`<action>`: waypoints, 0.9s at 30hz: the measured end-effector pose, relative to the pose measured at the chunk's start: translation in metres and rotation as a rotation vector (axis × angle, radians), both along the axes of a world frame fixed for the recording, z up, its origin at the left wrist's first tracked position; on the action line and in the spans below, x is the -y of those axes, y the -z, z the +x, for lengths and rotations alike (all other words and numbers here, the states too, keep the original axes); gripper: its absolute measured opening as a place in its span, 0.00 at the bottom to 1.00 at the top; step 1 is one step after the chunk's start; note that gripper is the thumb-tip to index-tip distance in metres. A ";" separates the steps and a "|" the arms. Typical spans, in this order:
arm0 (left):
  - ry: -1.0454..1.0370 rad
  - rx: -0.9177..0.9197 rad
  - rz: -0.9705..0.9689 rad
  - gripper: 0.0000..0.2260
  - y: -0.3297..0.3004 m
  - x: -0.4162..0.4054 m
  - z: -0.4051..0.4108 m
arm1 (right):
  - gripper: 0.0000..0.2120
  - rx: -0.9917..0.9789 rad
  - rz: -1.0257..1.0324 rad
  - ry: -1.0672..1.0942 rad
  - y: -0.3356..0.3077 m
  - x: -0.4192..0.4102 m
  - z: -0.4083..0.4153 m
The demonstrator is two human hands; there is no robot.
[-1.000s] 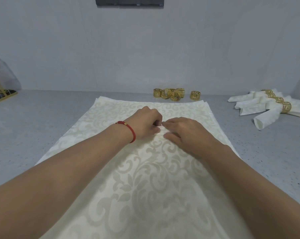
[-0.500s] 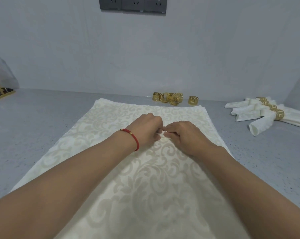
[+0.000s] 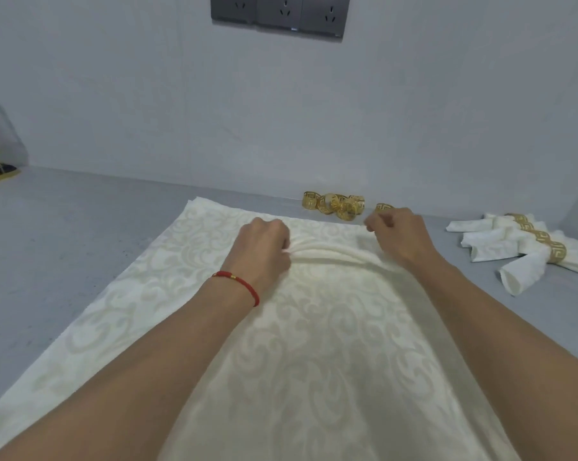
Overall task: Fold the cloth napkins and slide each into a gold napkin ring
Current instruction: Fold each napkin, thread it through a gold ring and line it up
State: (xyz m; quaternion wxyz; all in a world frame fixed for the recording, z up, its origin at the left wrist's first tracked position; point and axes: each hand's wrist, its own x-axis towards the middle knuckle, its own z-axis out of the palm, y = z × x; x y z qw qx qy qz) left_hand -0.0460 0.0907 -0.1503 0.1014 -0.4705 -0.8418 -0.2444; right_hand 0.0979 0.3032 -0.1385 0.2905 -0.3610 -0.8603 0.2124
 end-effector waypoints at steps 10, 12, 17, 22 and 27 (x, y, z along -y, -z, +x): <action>-0.195 -0.092 -0.074 0.07 0.015 0.004 -0.008 | 0.21 0.363 0.159 0.125 0.015 -0.048 -0.088; -0.203 -0.143 -0.105 0.06 0.016 0.004 -0.006 | 0.22 0.466 0.184 0.151 0.019 -0.054 -0.094; -0.162 -0.187 -0.113 0.09 0.017 0.004 -0.004 | 0.11 0.425 0.486 0.188 0.032 -0.059 -0.095; -0.136 -0.116 -0.053 0.08 0.020 0.003 -0.008 | 0.13 0.255 0.430 0.155 0.028 -0.054 -0.086; -0.101 -0.101 0.020 0.05 0.022 0.003 -0.010 | 0.12 0.240 0.335 0.054 0.019 -0.045 -0.072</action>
